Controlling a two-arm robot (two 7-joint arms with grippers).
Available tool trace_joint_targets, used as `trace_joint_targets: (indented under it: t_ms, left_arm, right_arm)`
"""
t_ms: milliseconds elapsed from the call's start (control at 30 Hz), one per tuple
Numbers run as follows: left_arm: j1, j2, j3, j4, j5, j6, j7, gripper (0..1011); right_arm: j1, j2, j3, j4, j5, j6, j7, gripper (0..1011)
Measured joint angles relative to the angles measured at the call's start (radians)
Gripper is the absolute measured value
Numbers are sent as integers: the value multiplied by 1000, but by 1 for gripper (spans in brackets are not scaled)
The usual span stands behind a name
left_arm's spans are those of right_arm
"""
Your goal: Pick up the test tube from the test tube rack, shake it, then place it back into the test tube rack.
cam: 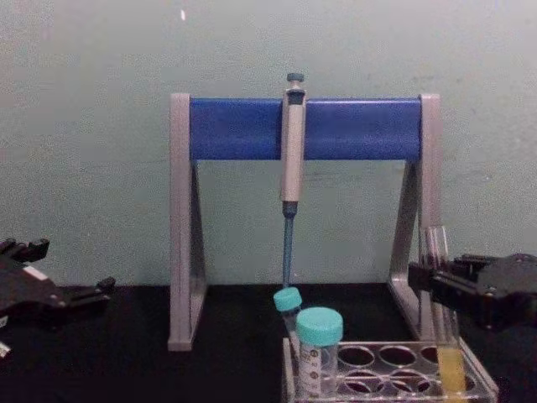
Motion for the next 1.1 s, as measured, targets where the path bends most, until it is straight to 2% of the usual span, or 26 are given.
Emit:
trace_joint_targets:
  t_ms: [400,667,1100]
  left_arm:
    - [0,0,0,0,0,0,0,1001]
    - [0,0,0,0,0,0,0,1001]
    - [0,0,0,0,0,0,0,1001]
  right_arm:
    - [0,2,0,0,1,-3,2,238]
    - [-10,2,9,-7,25,-59,21,237]
    - [-44,3,51,-55,78,-164,48,237]
